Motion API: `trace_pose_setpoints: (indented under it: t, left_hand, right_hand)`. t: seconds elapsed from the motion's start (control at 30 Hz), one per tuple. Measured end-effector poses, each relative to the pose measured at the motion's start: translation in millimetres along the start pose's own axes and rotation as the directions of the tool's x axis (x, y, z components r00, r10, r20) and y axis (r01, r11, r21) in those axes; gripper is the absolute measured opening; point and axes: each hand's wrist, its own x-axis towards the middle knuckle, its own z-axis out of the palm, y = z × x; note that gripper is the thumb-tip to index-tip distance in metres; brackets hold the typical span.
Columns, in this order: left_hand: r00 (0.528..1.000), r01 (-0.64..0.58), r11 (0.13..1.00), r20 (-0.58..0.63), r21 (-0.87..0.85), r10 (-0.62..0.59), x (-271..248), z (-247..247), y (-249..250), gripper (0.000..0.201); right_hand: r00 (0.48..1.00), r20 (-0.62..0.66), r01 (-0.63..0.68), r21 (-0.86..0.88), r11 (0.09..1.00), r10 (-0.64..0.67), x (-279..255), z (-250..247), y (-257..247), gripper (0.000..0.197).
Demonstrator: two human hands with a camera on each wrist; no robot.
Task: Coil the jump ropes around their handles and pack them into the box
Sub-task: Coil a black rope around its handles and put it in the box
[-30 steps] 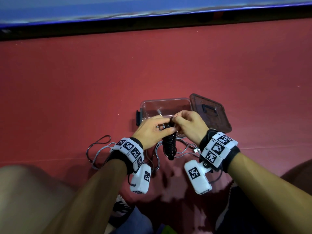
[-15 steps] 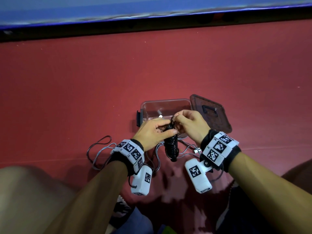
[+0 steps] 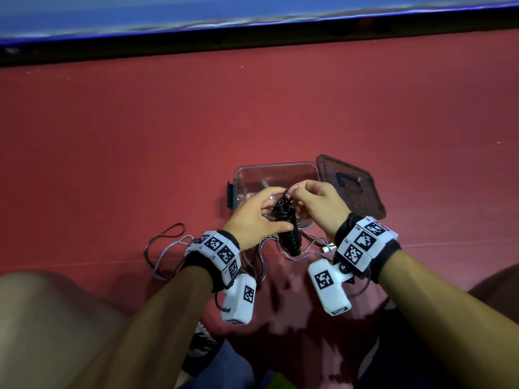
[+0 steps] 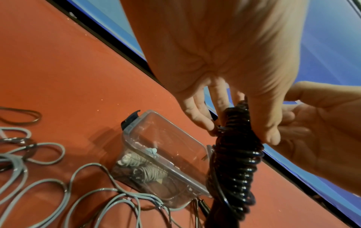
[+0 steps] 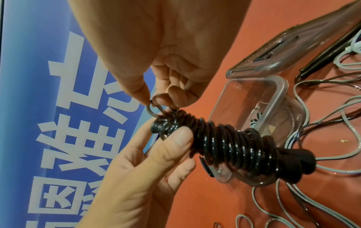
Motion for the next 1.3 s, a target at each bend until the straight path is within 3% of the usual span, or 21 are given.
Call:
trace_pose_setpoints:
  t: [0.27,0.43,0.57,0.73,0.83,0.97,1.1,1.23,1.3]
  left_hand:
    - [0.998,0.029,0.997,-0.050,-0.066,-0.033,2.4,0.6,-1.9,0.045]
    - [0.995,0.052,0.992,-0.077,-0.114,-0.061,2.5,-1.7,-1.5,0.038]
    - [0.989,0.060,0.987,-0.124,-0.149,-0.079,5.3,-9.1,-0.2,0.034]
    - [0.972,0.069,0.973,-0.206,-0.222,-0.116,14.6,-10.1,-1.0,0.032]
    - [0.962,0.069,0.963,-0.237,-0.261,-0.133,21.7,-3.3,-5.4,0.028]
    - [0.949,0.093,0.946,-0.258,-0.311,-0.179,32.6,3.2,-15.8,0.029]
    - [0.929,0.123,0.929,-0.289,-0.348,-0.231,40.2,-4.2,-31.2,0.034]
    - [0.907,0.190,0.867,-0.256,-0.460,-0.334,39.2,-7.9,-53.2,0.012]
    - [0.904,0.234,0.854,-0.220,-0.464,-0.367,39.5,-6.7,-64.3,0.015]
  right_hand:
    - [1.000,-0.018,0.003,0.013,1.000,-0.003,2.8,-1.8,7.0,0.017]
    - [0.999,-0.006,0.035,-0.123,0.992,-0.036,1.8,-5.0,12.0,0.016]
    - [0.999,0.046,-0.009,-0.174,0.985,0.017,3.2,-4.0,21.1,0.018]
    - [0.982,0.146,-0.096,-0.152,0.984,0.119,-1.3,2.7,20.6,0.007]
    - [0.977,0.162,-0.118,-0.139,0.983,0.140,3.2,1.1,21.7,0.026]
    - [0.984,0.115,-0.119,-0.163,0.979,0.139,14.1,5.2,29.6,0.025]
    - [0.983,0.077,-0.165,-0.061,0.984,0.169,26.9,14.6,33.2,0.018]
    - [0.975,0.059,-0.211,-0.036,0.977,0.213,43.2,22.2,42.8,0.020]
    - [0.968,0.041,-0.248,-0.005,0.969,0.248,49.4,26.1,49.6,0.019]
